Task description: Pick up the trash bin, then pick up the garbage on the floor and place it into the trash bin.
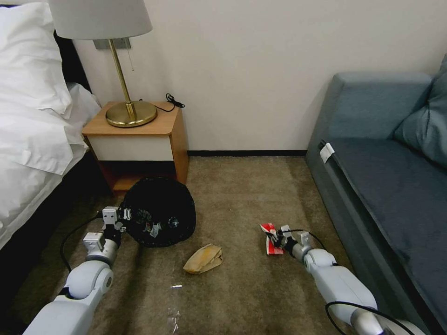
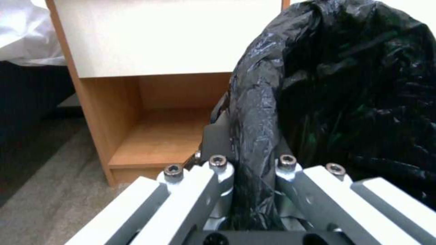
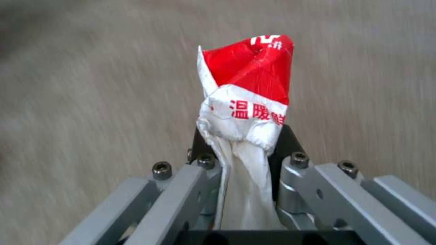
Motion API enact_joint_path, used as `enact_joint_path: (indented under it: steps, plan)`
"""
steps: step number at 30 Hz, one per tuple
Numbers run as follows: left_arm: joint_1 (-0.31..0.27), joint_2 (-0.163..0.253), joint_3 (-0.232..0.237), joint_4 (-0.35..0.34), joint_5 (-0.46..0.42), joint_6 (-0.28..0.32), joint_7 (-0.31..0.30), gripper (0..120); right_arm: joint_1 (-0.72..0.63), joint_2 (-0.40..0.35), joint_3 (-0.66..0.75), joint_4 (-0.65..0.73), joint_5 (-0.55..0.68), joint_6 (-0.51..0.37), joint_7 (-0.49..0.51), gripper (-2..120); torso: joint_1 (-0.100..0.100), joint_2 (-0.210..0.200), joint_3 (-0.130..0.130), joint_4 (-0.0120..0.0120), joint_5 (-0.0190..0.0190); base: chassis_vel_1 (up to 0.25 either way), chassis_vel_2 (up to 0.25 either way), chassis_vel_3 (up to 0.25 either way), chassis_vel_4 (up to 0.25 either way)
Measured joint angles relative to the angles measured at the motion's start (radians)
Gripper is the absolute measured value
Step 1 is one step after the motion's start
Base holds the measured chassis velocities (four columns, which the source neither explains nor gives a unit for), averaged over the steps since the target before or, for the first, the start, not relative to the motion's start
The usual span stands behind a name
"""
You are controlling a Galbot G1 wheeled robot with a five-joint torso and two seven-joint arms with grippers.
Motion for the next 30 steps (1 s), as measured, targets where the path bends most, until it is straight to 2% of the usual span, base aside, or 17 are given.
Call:
enact_joint_path:
  steps: [4,12,16,21,30]
  plan:
    - [-0.010,-0.004,0.007,0.004,0.000,0.002,-0.002,4,0.024,0.000,-0.020,0.048,0.006,0.011,-0.025,12,0.000,0.000,0.000,0.0001,-0.0001,0.000,0.000,0.000,0.000]
    - [-0.030,-0.013,0.023,0.020,0.002,0.003,-0.004,4,0.096,-0.008,-0.166,0.266,0.168,-0.030,-0.008,12,0.000,0.000,0.000,0.0002,-0.0005,0.000,0.000,0.000,0.000]
    - [-0.033,-0.014,0.026,0.024,0.000,0.003,-0.004,4,0.110,-0.003,-0.209,0.321,0.218,-0.044,0.009,12,0.000,0.000,0.000,0.0002,-0.0006,0.000,0.000,0.000,0.000]
    - [-0.044,-0.025,0.036,0.040,-0.001,0.003,-0.003,4,0.139,0.028,-0.307,0.445,0.325,-0.071,0.060,12,0.000,0.000,0.000,0.0001,-0.0005,0.000,0.000,0.000,0.000]
    - [-0.046,-0.038,0.046,0.043,0.007,0.003,-0.005,4,0.188,0.103,-0.395,0.497,0.416,-0.077,0.114,12,0.000,0.000,0.000,0.0002,-0.0006,0.000,0.000,0.000,0.000]
